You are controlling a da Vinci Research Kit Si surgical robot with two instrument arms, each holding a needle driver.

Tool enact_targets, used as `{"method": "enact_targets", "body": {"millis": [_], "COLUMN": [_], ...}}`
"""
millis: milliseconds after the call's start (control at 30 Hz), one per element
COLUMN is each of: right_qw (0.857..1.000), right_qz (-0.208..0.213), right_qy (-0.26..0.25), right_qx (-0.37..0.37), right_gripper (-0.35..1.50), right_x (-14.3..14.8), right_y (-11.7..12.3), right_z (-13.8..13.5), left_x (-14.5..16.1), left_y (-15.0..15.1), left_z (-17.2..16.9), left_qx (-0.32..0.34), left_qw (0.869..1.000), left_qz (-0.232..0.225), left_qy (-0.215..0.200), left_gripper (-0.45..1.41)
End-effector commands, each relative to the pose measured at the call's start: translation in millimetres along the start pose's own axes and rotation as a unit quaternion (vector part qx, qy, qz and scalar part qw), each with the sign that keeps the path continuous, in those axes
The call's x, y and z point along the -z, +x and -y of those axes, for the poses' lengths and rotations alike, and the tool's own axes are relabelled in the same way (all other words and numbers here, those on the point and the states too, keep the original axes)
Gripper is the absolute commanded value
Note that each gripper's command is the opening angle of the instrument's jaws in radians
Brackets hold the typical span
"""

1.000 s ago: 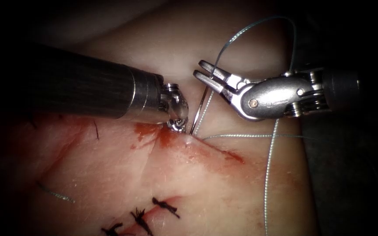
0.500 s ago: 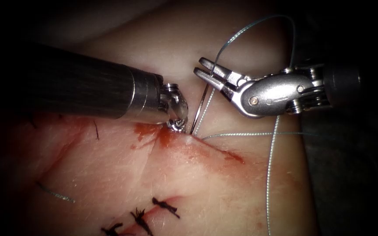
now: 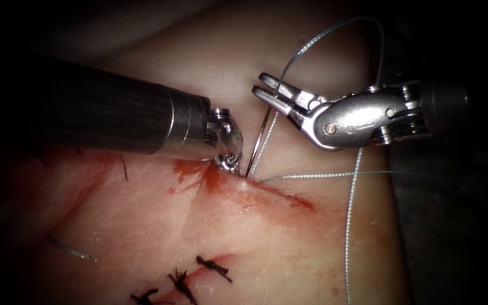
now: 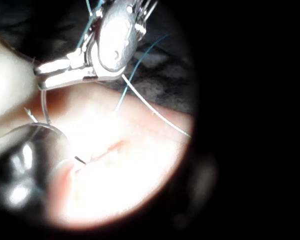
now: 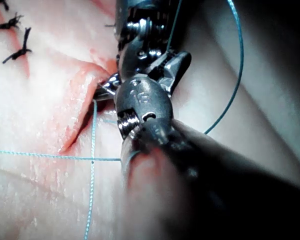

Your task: Wound Closure

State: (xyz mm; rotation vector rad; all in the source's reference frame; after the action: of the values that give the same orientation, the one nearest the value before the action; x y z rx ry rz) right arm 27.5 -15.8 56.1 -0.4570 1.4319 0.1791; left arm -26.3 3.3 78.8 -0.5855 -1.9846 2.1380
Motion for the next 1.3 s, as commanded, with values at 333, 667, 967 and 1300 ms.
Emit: {"method": "enact_targets", "body": {"millis": [333,667,967,1300], "right_qw": [1.000,0.996,0.990,0.971], "right_qz": [0.003,0.011,0.022,0.065], "right_qy": [-0.003,-0.008,-0.013,-0.005], "right_qx": [-0.029,-0.083,-0.138,-0.230], "right_gripper": [-0.35,-0.35,-0.35,-0.35], "right_x": [-0.8,-0.7,-0.5,0.9], "right_y": [0.2,0.4,0.4,-0.3], "right_z": [1.5,2.1,2.8,3.9], "left_x": [-0.3,-0.3,-0.2,0.3], "left_y": [0.3,0.3,0.2,0.1], "left_z": [0.5,0.5,0.5,0.5], "left_qx": [0.000,0.000,0.000,-0.001], "left_qw": [1.000,1.000,1.000,1.000], "left_qz": [0.000,0.000,0.001,0.000], "left_qy": [-0.001,-0.001,-0.001,-0.002], "left_gripper": [-0.45,-0.45,-0.45,-0.45]}}
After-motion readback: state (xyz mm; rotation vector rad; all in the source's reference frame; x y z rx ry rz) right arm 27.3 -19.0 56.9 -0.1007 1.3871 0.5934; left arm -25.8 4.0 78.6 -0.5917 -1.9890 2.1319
